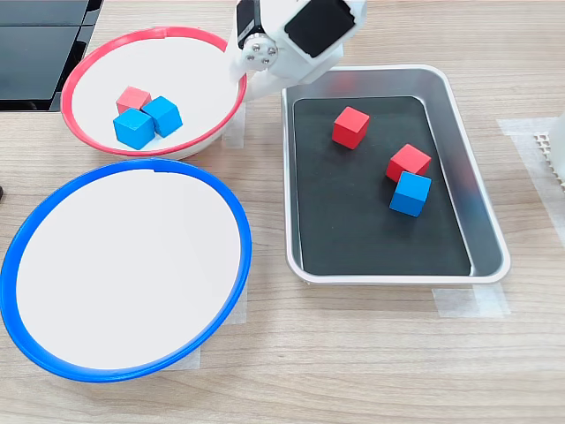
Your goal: Resolve any anomalies and move all blocks to matching dishes
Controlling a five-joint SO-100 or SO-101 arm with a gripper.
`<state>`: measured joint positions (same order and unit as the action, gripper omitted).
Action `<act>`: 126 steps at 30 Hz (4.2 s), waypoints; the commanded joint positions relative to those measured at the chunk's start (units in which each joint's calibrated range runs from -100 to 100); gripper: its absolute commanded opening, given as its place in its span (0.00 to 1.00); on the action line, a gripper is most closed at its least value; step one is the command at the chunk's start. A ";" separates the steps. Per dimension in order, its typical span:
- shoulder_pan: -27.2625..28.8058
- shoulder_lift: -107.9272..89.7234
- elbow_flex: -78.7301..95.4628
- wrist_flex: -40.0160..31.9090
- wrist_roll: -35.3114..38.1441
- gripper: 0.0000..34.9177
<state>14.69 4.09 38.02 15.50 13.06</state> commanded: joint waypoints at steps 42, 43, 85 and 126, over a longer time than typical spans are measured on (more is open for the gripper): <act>2.20 -11.81 5.17 10.13 8.55 0.07; 2.02 -10.96 4.81 9.06 8.35 0.04; 3.33 -8.91 3.35 7.00 13.92 0.46; 2.67 -20.42 15.82 29.12 31.84 0.00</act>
<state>17.79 -16.37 55.81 43.72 45.20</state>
